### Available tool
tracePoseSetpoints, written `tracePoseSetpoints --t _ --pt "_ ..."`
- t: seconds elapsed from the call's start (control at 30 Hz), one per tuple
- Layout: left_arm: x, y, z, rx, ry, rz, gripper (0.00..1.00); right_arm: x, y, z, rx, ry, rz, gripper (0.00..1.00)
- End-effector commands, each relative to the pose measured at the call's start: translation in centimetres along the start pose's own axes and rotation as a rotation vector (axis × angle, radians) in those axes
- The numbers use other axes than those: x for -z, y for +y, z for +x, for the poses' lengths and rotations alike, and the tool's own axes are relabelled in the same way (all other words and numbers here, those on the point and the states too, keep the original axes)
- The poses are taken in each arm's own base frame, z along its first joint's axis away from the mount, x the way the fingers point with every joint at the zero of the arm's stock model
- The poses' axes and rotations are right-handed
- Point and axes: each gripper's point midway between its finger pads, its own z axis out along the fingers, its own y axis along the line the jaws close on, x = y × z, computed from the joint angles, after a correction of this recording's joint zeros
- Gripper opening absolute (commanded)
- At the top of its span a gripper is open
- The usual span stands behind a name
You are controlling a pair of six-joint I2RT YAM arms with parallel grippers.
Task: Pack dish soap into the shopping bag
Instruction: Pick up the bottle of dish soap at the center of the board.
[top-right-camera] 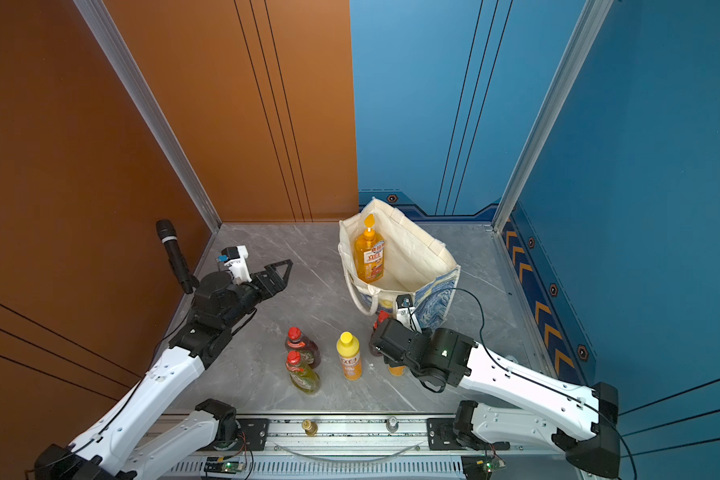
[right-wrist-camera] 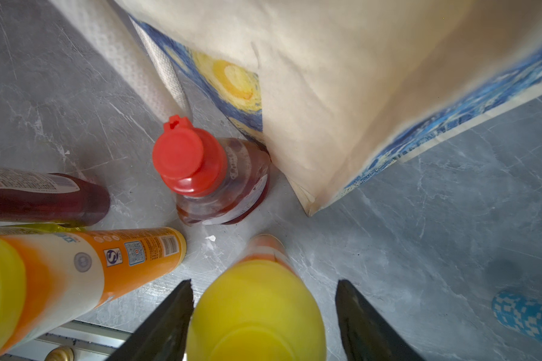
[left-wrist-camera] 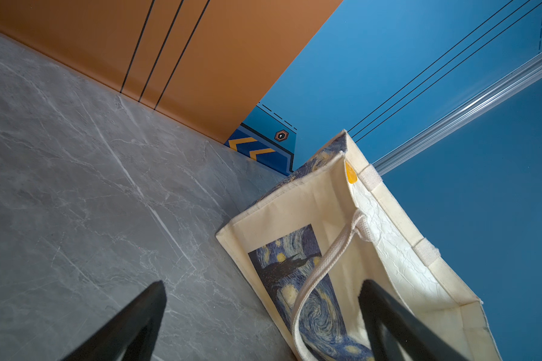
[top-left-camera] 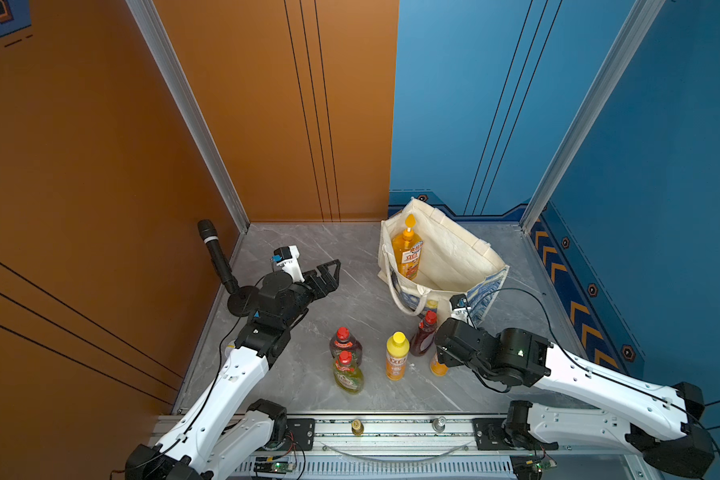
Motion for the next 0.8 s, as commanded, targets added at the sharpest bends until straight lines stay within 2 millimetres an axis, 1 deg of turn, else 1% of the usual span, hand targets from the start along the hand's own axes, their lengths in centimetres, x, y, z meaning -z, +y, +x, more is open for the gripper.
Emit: tracePoseSetpoints --t 0.0,0.2,0.47,0.77 --pt "-0.14 0.1 -0.03 -0.021 -0.012 -0.006 0.98 -0.56 -0.12 0.38 0.005 0.005 -0.001 0.72" --pt "-0.36 -0.06 0.27 -0.022 -0.001 -0.002 0.98 -0.66 -0.26 0.37 -0.001 -0.01 -0.019 0.67" --pt "-0.6 -0.57 0.57 -0.026 0.014 0.011 0.98 -0.9 -0.22 -0.01 -0.008 -0.028 -0.033 0.66" --pt "-0.68 -0.72 0.7 -0.022 0.02 0.014 0.98 -0.88 -0.07 0.01 0.001 -0.02 -0.046 0.52"
